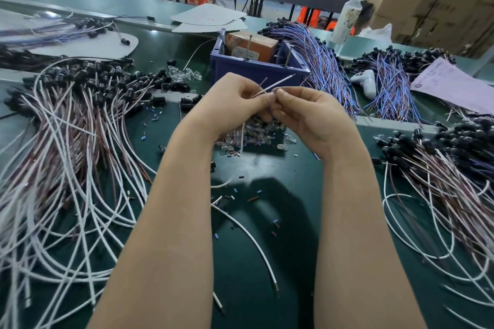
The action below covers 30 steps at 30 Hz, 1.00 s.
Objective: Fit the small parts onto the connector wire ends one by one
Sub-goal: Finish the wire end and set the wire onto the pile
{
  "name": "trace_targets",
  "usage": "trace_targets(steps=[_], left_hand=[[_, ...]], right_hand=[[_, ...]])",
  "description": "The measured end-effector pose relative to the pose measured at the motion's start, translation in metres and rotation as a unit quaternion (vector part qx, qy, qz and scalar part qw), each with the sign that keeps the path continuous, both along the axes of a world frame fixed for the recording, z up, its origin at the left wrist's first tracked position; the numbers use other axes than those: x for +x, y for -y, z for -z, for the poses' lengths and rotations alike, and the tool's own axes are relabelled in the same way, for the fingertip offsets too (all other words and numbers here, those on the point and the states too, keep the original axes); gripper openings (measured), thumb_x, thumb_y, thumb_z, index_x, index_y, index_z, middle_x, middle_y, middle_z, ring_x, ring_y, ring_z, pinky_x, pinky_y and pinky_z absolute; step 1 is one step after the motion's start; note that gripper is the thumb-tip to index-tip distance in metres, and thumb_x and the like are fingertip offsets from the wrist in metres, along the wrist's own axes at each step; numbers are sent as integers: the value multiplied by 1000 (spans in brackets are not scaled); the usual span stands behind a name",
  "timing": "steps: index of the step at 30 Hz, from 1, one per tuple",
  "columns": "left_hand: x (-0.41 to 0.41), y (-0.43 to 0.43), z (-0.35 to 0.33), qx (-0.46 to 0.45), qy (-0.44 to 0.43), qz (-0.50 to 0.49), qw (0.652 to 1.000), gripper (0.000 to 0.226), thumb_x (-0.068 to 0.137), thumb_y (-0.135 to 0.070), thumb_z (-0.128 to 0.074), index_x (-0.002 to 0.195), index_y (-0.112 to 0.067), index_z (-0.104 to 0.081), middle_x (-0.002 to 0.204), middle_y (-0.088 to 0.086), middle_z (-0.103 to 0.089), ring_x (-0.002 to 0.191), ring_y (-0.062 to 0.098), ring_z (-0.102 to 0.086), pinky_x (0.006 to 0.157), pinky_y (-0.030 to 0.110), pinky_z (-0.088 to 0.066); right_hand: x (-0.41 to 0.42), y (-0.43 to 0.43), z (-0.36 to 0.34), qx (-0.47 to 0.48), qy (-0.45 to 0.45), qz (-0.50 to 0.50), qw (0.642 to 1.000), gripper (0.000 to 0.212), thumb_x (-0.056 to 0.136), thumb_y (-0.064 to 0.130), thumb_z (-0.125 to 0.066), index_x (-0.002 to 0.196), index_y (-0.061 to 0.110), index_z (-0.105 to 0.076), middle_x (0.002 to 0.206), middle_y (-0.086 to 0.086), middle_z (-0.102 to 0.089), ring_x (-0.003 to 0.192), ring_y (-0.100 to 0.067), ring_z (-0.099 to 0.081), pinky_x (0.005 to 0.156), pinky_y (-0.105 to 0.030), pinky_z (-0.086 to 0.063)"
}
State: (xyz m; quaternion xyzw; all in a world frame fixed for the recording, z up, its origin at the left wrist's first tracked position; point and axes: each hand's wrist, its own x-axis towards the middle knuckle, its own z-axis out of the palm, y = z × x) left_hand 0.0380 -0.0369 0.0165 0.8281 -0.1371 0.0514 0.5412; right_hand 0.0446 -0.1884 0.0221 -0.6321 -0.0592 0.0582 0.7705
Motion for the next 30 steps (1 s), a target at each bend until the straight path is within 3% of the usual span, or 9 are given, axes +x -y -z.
trace_targets(steps=[4,8,10,13,18,21,27,30], left_hand=[[-2,3,-3,-3,0,-21,1000,25,94,-26,-58,79,-11,-72,57,-3,-67,55,4,-57,61,17,-47],[-5,-1,-4,49,-15,-48,998,39,92,-29,-59,58,-11,-64,47,-3,-54,35,1,-34,38,12,-28],[-7,-4,-5,59,-32,-52,996,40,91,-32,-60,57,-11,-63,47,-1,-50,36,3,-30,37,14,-26],[-13,-12,-11,-9,-84,-12,996,29,90,-33,-62,76,-11,-74,55,-3,-59,42,4,-38,40,15,-30],[-9,-21,-8,-42,-104,-87,990,23,90,-31,-63,74,-16,-69,47,-10,-60,35,-2,-38,40,16,-31],[-8,-16,-5,-59,-118,-71,989,24,90,-29,-64,70,-16,-68,50,-8,-62,35,0,-36,36,12,-27],[-5,-10,-1,-57,-104,-24,993,22,90,-28,-64,71,-18,-70,54,-7,-63,39,1,-38,39,14,-29],[-4,-11,1,-97,-125,-7,987,17,90,-25,-64,82,-12,-72,55,-7,-61,40,2,-39,39,14,-28]], right_hand=[[1,-6,6,5,16,3,1000,18,95,5,-51,80,1,-60,60,-4,-60,56,-12,-53,54,-15,-48],[2,-14,16,22,-7,-27,999,25,99,9,-45,78,2,-58,59,-5,-61,55,-11,-45,47,-14,-39],[2,-17,21,34,-24,-29,999,28,100,10,-42,76,3,-55,59,-5,-59,53,-11,-43,46,-15,-35],[2,-11,24,49,-70,24,996,30,103,11,-37,75,8,-47,65,-3,-41,49,-6,-34,44,-14,-28],[3,-20,3,-35,39,37,998,22,99,18,-48,86,7,-62,63,1,-61,52,-7,-52,50,-17,-46],[2,-23,4,-116,54,30,991,11,94,14,-57,87,10,-64,62,3,-61,53,-5,-52,53,-18,-46],[4,-15,12,-47,-1,8,999,16,94,9,-55,79,8,-59,52,2,-58,46,-7,-47,45,-15,-41],[5,-16,15,-10,-8,12,1000,22,95,4,-52,73,6,-57,49,1,-53,42,-5,-42,41,-14,-35]])
